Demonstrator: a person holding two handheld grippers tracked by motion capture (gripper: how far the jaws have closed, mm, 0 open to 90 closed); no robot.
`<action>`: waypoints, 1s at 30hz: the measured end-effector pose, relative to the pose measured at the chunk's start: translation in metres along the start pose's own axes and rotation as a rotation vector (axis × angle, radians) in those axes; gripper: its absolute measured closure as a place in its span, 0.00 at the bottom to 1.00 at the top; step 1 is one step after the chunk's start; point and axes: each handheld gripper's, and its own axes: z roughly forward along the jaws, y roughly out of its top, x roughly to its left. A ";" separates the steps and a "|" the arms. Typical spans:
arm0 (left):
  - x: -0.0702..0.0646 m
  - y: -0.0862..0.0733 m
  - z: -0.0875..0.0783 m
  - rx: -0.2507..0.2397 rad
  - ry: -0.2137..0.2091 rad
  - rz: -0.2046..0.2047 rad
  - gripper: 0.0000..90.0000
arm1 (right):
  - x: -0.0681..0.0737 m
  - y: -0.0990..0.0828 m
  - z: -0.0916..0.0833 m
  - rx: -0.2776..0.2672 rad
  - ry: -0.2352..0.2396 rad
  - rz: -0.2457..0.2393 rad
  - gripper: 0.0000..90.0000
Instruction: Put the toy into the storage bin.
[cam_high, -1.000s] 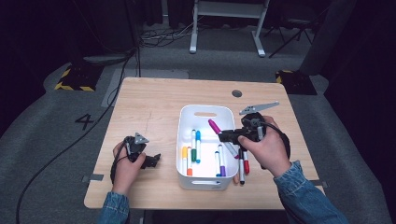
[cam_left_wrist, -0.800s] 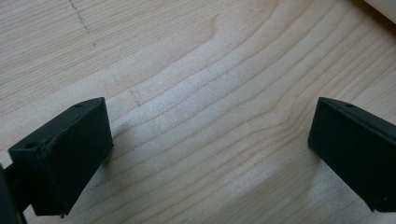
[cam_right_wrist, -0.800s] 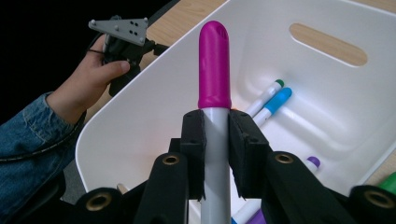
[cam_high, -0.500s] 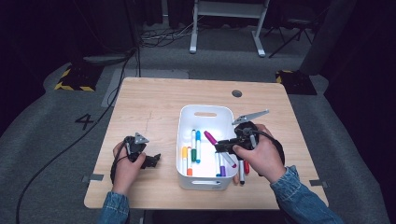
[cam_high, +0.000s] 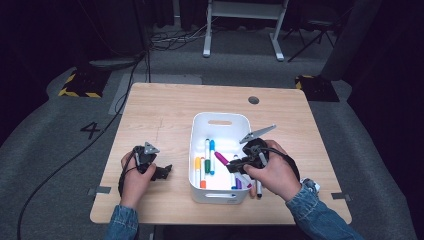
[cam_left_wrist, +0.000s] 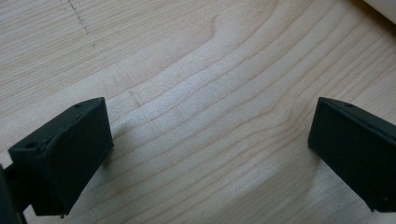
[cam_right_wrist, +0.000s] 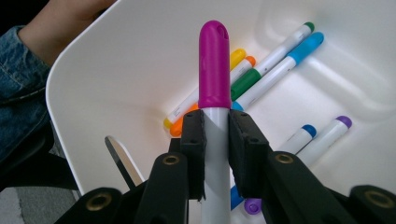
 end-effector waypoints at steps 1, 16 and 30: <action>0.000 0.000 0.000 0.001 0.001 0.000 0.00 | 0.000 0.000 0.002 0.007 0.005 -0.006 0.86; 0.000 0.000 0.000 0.000 0.000 0.005 0.00 | -0.003 -0.003 -0.011 -0.089 0.035 0.047 0.62; 0.000 0.000 0.000 -0.001 0.001 0.004 0.00 | -0.037 -0.017 -0.048 -0.146 -0.033 0.130 0.63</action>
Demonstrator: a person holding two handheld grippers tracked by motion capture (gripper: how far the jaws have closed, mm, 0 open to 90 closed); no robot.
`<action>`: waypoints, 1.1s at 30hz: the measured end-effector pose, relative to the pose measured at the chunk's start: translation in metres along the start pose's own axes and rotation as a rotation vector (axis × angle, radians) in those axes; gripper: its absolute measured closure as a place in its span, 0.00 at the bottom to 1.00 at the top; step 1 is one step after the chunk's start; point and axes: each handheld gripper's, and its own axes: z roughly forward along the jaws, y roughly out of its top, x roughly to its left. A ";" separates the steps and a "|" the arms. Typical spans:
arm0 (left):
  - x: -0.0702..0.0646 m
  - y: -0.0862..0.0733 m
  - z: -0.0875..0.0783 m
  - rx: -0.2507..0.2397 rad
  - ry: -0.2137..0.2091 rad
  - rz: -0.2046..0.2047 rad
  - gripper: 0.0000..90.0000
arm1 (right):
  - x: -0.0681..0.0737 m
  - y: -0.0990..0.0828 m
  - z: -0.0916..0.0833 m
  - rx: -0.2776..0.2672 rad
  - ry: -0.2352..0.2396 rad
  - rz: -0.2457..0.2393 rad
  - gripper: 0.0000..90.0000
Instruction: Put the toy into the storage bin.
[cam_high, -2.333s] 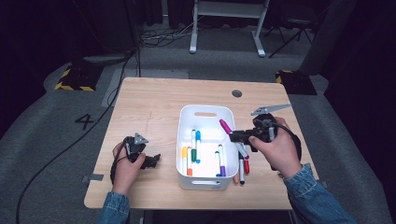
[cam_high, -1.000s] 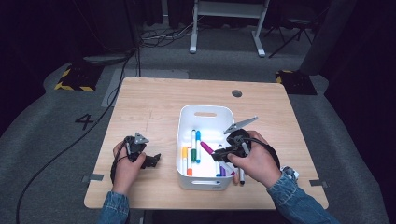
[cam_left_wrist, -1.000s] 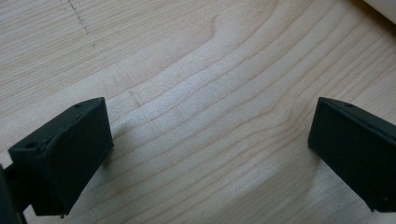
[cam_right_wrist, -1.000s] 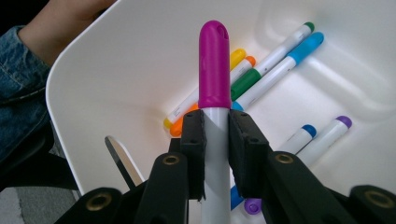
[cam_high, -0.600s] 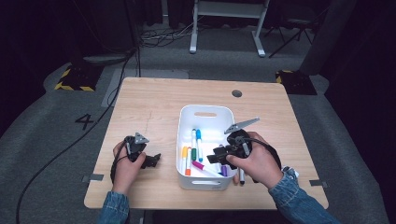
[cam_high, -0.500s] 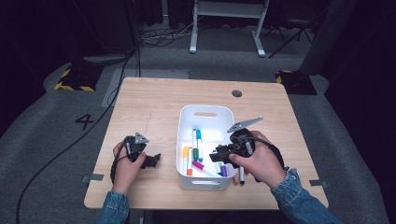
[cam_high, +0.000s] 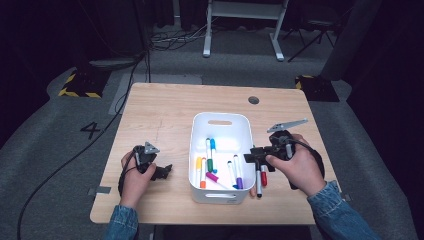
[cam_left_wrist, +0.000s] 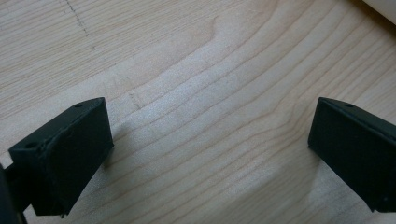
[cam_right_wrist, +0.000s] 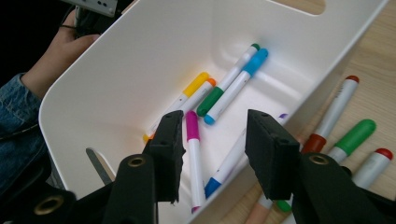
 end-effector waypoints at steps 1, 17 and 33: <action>0.000 -0.001 -0.001 0.005 -0.004 0.000 0.00 | -0.003 0.000 -0.003 -0.005 -0.011 0.006 0.64; 0.000 -0.001 -0.001 0.000 -0.003 0.006 0.00 | -0.053 -0.017 -0.017 -0.016 -0.185 0.049 0.63; 0.000 -0.001 -0.001 0.001 -0.007 0.004 0.00 | -0.080 -0.039 0.031 0.083 -0.234 0.077 0.64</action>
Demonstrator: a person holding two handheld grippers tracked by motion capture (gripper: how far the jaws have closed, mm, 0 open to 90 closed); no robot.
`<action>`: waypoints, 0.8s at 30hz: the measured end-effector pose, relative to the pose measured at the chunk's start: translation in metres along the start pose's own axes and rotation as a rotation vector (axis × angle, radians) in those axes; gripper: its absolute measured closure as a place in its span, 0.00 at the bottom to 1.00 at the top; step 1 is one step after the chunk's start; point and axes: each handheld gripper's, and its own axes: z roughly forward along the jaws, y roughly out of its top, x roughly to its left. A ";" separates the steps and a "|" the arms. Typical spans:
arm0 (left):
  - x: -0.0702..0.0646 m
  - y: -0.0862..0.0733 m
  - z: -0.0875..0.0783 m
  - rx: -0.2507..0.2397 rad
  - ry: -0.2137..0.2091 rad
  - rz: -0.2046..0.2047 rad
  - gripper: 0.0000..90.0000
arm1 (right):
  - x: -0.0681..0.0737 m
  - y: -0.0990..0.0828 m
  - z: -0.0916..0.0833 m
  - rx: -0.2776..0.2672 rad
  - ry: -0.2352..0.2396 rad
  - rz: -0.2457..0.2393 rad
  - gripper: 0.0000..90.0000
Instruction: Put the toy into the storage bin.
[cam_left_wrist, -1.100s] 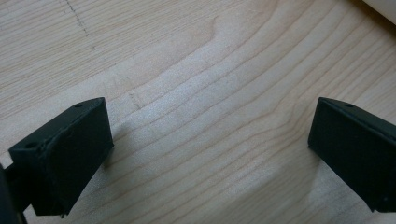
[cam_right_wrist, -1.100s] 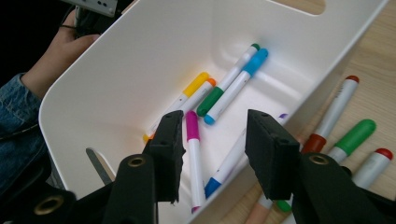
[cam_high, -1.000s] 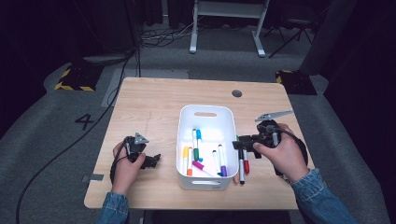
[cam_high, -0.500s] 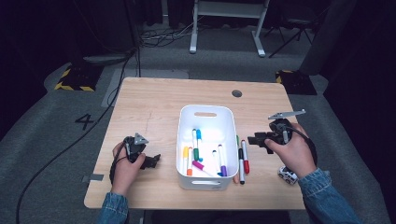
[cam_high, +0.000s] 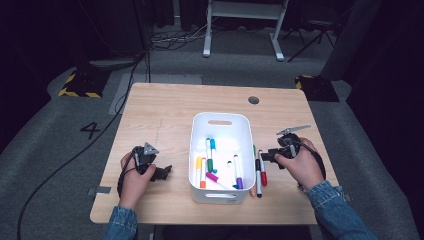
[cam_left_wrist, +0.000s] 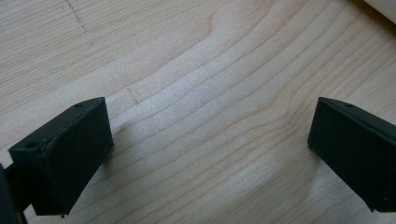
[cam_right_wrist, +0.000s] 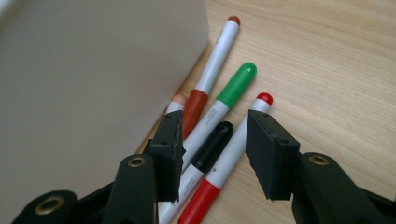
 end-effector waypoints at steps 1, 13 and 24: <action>0.000 0.000 0.000 0.000 0.000 0.000 0.00 | -0.001 -0.001 0.003 0.008 -0.002 0.004 0.64; 0.000 0.000 0.000 0.001 -0.003 0.003 0.00 | -0.009 -0.017 0.030 0.073 -0.024 0.035 0.64; 0.000 0.000 0.000 0.000 -0.003 0.002 0.00 | -0.013 -0.023 0.041 0.108 -0.043 0.042 0.65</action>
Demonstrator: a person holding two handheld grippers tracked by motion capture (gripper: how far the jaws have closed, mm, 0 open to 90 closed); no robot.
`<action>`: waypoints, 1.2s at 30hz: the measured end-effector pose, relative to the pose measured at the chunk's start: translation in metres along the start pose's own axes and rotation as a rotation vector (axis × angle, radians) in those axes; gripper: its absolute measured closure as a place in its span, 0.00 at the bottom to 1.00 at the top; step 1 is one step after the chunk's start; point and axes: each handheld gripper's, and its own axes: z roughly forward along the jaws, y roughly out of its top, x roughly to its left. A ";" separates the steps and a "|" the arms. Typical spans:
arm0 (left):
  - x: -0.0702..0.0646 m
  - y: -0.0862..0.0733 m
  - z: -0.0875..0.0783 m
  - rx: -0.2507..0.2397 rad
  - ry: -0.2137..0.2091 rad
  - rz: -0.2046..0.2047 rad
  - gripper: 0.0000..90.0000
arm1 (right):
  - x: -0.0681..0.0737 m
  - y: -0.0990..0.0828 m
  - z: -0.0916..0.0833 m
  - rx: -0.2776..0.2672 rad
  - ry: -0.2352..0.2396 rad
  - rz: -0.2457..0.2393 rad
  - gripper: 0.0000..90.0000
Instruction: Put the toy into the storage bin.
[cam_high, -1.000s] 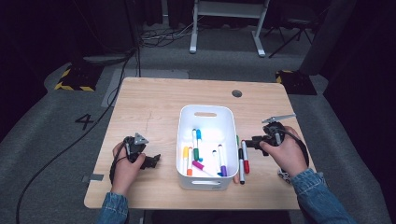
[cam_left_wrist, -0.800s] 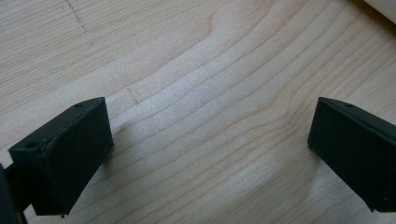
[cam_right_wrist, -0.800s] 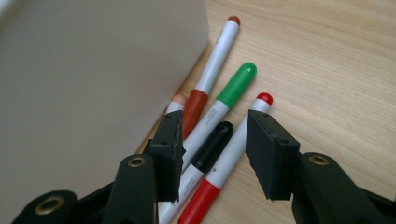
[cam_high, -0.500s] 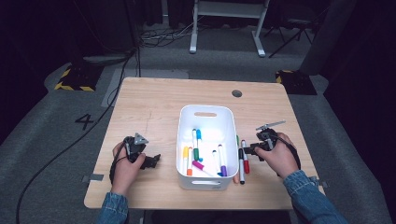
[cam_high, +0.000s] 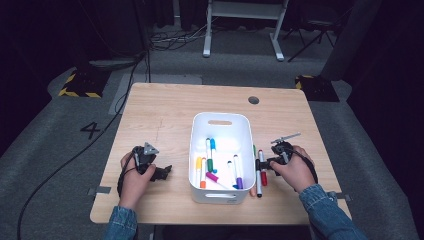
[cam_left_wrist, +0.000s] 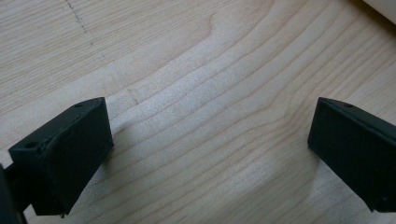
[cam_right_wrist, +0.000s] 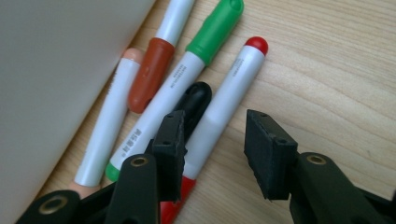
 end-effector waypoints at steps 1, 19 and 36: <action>0.000 0.000 0.000 0.000 -0.001 0.000 0.00 | 0.000 0.000 0.000 0.004 -0.001 0.009 0.66; 0.000 0.000 0.000 0.001 0.000 0.001 0.00 | -0.006 -0.008 0.000 0.067 -0.164 0.076 0.85; 0.000 0.000 0.000 0.000 0.000 0.000 0.00 | -0.012 -0.008 -0.002 0.062 -0.126 0.105 0.86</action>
